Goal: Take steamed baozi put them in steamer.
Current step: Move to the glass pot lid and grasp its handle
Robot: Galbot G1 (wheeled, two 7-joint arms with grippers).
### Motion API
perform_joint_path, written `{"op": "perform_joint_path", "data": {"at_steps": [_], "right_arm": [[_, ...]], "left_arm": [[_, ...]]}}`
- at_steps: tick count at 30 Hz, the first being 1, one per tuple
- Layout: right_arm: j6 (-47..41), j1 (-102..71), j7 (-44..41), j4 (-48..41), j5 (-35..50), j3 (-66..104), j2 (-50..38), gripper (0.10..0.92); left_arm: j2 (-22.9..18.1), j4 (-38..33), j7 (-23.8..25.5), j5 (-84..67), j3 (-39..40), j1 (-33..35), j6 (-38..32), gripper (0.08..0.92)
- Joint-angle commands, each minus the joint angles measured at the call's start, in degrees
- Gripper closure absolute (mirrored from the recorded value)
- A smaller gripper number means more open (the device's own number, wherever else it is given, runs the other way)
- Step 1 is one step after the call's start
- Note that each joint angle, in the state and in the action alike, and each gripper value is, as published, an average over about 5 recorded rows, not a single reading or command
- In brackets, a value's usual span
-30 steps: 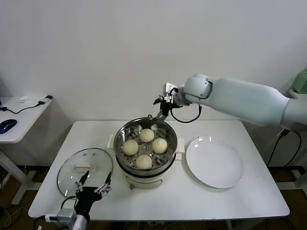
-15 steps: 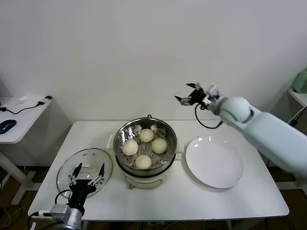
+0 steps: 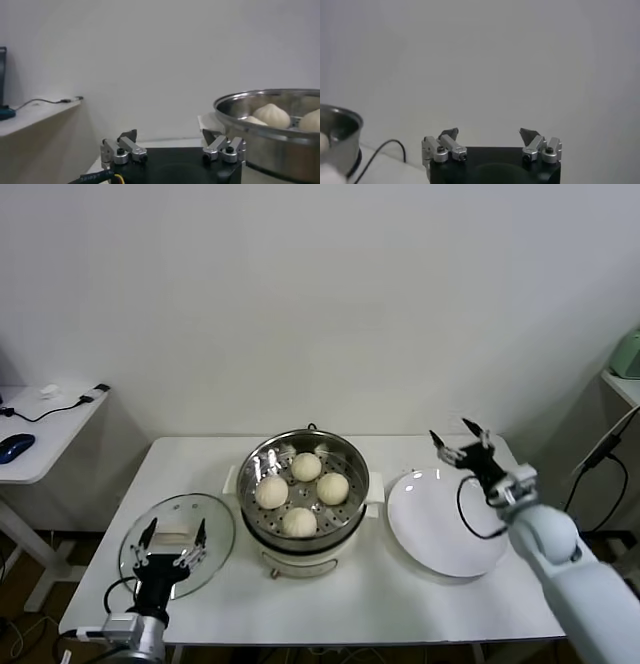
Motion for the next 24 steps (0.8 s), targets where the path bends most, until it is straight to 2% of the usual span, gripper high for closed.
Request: {"op": "perform_joint_path", "data": {"at_steps": [1, 6, 11, 16, 20, 24], "right_arm": [[14.25, -23.51, -0.91, 0.87, -6.10, 14.86, 13.17, 0.202], [17.07, -25.30, -0.72, 0.24, -8.04, 14.34, 17.27, 0.203], [16.40, -25.86, -0.24, -0.45, -10.07, 13.47, 18.91, 0.202], [14.40, -25.87, 0.57, -0.03, -11.69, 13.18, 19.59, 0.203], [13.44, -25.92, 0.99, 0.71, -12.16, 12.95, 20.16, 0.202], [13.05, -25.79, 1.51, 1.08, -12.46, 12.93, 20.66, 0.203]], "left_arm": [[0.10, 1.78, -1.64, 3.15, -0.14, -0.36, -3.12, 0.177], [0.90, 4.06, -4.82, 11.97, -0.81, -0.55, -5.72, 0.177], [3.68, 9.43, -13.67, 39.36, -2.16, -1.11, -10.78, 0.177], [7.57, 17.91, -20.77, 63.83, -3.40, -1.55, -10.06, 0.177], [10.09, 24.26, -22.08, 73.71, -3.34, -2.59, -8.62, 0.177], [10.60, 28.82, -21.95, 76.94, -2.62, -4.16, -8.17, 0.177]]}}
